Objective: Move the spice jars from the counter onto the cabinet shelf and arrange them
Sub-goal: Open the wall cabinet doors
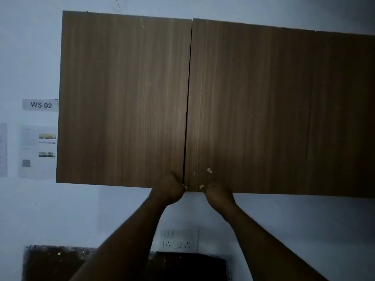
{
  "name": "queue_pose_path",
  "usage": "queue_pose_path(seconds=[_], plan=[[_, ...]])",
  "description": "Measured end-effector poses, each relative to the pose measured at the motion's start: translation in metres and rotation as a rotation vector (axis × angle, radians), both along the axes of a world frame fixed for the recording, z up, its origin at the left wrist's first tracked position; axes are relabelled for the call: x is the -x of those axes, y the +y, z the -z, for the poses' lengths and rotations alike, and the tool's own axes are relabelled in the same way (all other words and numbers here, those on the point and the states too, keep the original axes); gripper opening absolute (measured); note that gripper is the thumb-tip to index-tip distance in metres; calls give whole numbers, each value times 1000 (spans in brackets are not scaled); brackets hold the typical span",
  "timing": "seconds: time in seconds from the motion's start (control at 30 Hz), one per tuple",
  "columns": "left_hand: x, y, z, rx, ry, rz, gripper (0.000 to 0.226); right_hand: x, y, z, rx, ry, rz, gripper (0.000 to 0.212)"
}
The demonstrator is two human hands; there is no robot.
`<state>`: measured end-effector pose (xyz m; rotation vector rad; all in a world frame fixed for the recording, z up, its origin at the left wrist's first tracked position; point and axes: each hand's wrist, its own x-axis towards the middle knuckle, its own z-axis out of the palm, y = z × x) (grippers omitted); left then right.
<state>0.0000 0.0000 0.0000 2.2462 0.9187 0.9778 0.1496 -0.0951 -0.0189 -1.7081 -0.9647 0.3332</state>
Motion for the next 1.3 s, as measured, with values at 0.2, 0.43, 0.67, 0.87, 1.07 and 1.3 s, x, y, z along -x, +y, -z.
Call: queue_pose_path(seconds=[0.2,0.43,0.67,0.87,1.07,1.3], plan=[[-21,9,25,245,-184,-61,14,-3,19,25,-117,616,-123,33],[-34,9,41,540,-425,17,20,5,37,34,-321,931,-182,36],[-35,0,39,743,-557,116,14,6,32,32,-347,991,-194,28],[-27,-10,33,639,-600,91,38,12,14,30,-312,981,-158,42],[-15,-39,6,472,-697,174,38,27,-28,23,-268,922,-154,42],[-2,-86,-11,463,-643,290,39,50,-93,11,-23,249,182,41]])
